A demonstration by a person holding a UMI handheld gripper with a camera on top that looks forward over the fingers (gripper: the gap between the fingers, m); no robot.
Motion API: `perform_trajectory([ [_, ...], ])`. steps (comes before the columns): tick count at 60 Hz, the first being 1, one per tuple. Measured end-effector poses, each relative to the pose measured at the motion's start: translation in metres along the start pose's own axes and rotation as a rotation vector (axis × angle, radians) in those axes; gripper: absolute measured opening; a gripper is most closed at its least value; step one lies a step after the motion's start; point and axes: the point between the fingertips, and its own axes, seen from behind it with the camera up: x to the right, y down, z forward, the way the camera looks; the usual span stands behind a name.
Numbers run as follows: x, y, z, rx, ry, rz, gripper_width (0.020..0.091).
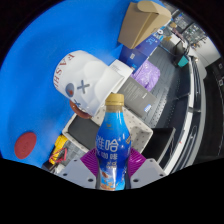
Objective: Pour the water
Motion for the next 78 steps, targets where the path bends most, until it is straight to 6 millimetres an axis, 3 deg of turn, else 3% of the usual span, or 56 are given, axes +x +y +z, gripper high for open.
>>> perform_trajectory([
  [11,-0.002,0.023,-0.007,-0.045,-0.010,0.245,0.0340],
  [22,-0.015,0.066,-0.023,-0.133,-0.031,0.693,0.0341],
  [29,-0.026,0.083,-0.037,-0.172,-0.018,1.044,0.0341],
  [37,-0.047,0.080,-0.047,-0.154,-0.057,1.545,0.0344],
  [43,-0.063,0.065,-0.050,-0.103,-0.160,1.895,0.0341],
  [44,-0.064,0.052,-0.051,-0.125,-0.153,1.947,0.0341],
  [48,-0.078,0.056,-0.049,-0.080,-0.223,2.116,0.0342],
  [51,-0.084,0.056,-0.049,-0.064,-0.224,2.164,0.0343],
  [52,-0.079,0.044,-0.051,-0.100,-0.200,2.167,0.0343],
  [61,-0.111,0.037,-0.049,-0.092,-0.221,2.144,0.0352],
  [62,-0.112,0.036,-0.049,-0.108,-0.219,2.144,0.0407],
  [63,-0.109,0.038,-0.049,-0.086,-0.192,2.151,0.0353],
  [69,-0.113,0.039,-0.051,-0.078,-0.171,2.168,0.0357],
  [70,-0.111,0.040,-0.059,-0.085,-0.173,2.170,0.0378],
  [71,-0.112,0.040,-0.052,-0.076,-0.167,2.171,0.0382],
  [78,-0.111,0.040,-0.054,-0.071,-0.164,2.169,0.0484],
])
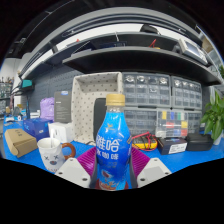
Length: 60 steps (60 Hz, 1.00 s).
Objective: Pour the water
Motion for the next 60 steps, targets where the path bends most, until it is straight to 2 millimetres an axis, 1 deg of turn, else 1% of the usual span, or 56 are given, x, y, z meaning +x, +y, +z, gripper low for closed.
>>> perform_trajectory([
  [2,0.000,0.001,0.001,-0.007,-0.001,0.000,0.0506],
  [3,0.000,0.002,0.001,-0.016,-0.003,0.000,0.0543],
  [4,0.000,0.004,0.001,-0.028,-0.003,0.000,0.0624],
  [8,-0.001,0.011,-0.006,-0.063,-0.003,0.008,0.0780],
  [13,-0.003,0.011,-0.017,-0.065,-0.005,0.008,0.0797],
  [17,0.001,0.008,-0.034,-0.056,0.012,0.006,0.0800],
  [25,0.016,0.004,-0.070,-0.050,0.053,-0.004,0.0820],
  [31,0.037,0.001,-0.096,-0.051,0.105,0.000,0.0826],
  [35,0.054,-0.002,-0.111,-0.056,0.154,0.003,0.0828],
  [41,0.080,-0.006,-0.132,-0.053,0.228,0.014,0.0828],
  [45,0.092,-0.010,-0.146,-0.040,0.262,0.032,0.0828],
  [49,0.104,-0.014,-0.157,-0.038,0.293,0.046,0.0832],
  [56,0.126,-0.013,-0.173,-0.034,0.340,0.082,0.0828],
  [60,0.134,-0.011,-0.182,-0.044,0.360,0.097,0.0811],
])
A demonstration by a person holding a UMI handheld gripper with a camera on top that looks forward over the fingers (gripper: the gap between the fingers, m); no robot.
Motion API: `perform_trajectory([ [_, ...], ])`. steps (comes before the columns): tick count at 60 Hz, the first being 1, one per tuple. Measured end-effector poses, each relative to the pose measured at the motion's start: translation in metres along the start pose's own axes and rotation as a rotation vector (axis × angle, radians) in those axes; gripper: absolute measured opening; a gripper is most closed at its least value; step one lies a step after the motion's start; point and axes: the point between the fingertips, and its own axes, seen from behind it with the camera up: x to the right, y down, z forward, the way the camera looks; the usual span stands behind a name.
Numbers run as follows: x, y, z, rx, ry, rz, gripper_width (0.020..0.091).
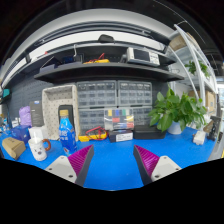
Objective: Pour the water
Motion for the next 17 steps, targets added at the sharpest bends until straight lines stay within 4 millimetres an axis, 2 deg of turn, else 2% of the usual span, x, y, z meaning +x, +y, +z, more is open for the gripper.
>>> perform_trajectory([
  [17,0.028,0.002,-0.014,-0.003,0.055,0.024,0.0808],
])
